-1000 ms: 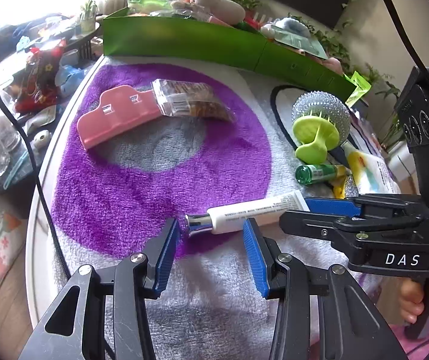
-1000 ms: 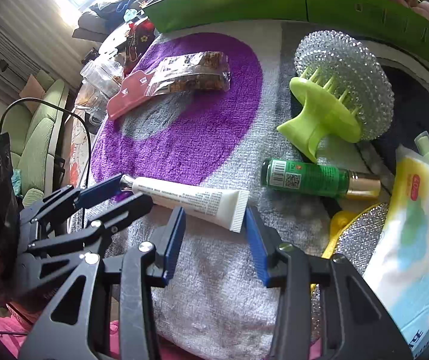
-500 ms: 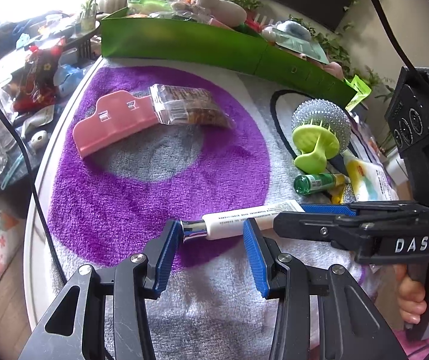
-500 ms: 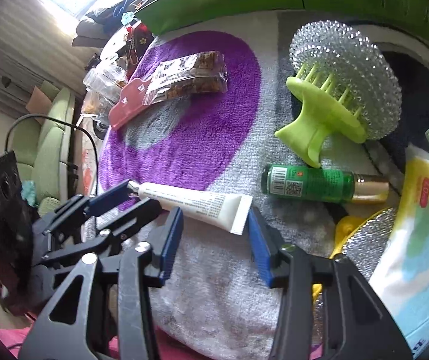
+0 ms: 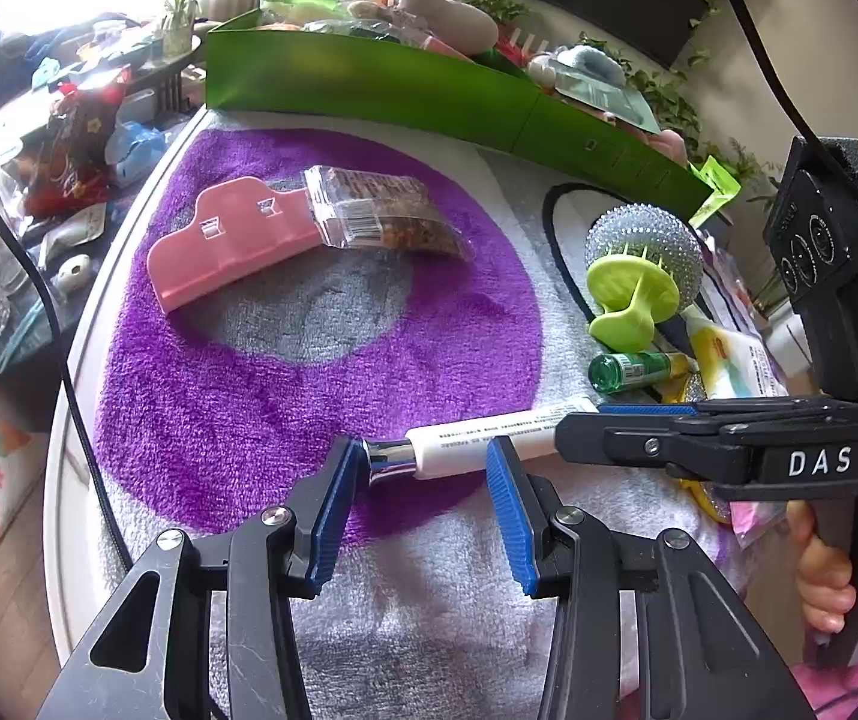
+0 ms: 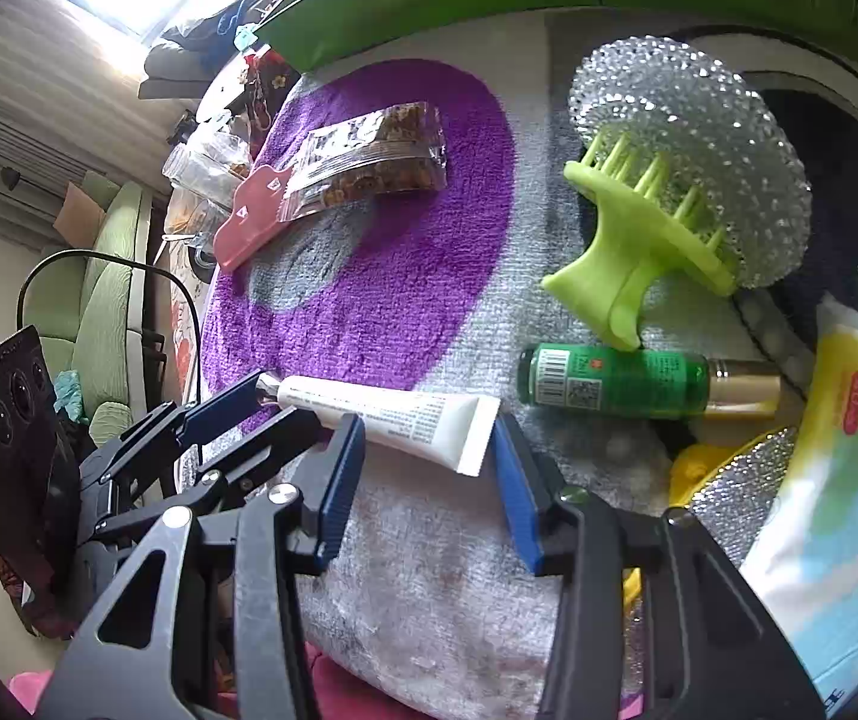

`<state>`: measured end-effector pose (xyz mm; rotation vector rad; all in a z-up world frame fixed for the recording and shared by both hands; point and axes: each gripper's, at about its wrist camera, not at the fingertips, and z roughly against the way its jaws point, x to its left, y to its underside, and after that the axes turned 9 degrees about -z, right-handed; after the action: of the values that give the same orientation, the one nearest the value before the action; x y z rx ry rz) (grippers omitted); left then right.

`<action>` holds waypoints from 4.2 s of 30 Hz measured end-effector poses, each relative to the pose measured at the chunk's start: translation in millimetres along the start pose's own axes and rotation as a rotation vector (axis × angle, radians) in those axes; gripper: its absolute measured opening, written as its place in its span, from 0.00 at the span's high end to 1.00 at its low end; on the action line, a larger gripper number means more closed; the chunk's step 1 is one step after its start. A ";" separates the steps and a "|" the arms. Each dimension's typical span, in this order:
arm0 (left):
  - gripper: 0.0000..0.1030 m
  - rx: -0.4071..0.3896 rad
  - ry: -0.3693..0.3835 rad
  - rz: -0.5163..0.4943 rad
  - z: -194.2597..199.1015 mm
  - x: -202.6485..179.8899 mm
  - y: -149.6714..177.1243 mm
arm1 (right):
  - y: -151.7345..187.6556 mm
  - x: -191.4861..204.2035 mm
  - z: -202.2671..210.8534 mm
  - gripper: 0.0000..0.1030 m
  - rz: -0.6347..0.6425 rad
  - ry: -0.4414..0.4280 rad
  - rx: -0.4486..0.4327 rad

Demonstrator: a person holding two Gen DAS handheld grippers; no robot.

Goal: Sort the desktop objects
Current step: 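Lift the white tube slightly off the towel with the left tool, then carry the white tube in the left tool over the green box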

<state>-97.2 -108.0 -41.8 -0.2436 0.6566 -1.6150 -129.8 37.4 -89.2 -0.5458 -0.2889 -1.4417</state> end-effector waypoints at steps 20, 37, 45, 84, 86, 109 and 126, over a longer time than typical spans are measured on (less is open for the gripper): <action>0.58 -0.022 -0.020 -0.033 2.7 -4.3 -3.5 | -2.0 10.2 2.9 0.62 0.085 0.099 -0.075; 0.58 -0.034 -0.039 -0.033 3.3 -6.2 1.9 | 16.1 7.9 4.5 0.61 0.073 0.104 -0.097; 0.58 -0.040 -0.059 -0.046 5.0 -9.7 2.6 | 19.8 12.4 3.0 0.60 0.079 0.120 -0.113; 0.58 -0.207 -0.073 -0.066 38.1 -14.8 -58.1 | -16.4 46.6 61.3 0.62 0.172 0.118 -0.351; 0.58 -0.214 -0.072 -0.071 38.5 -15.5 -62.4 | -19.8 46.3 63.4 0.62 0.173 0.117 -0.360; 0.58 -0.263 -0.087 -0.111 32.9 -22.6 -108.6 | -65.7 39.1 81.8 0.61 0.170 0.085 -0.422; 0.58 -0.266 -0.077 -0.112 14.3 -14.8 -154.6 | -112.8 35.9 87.2 0.61 0.164 0.083 -0.454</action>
<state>-217.1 -94.0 56.9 -0.5430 0.8099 -1.6144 -224.4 47.7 22.7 -0.8528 0.1538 -1.3685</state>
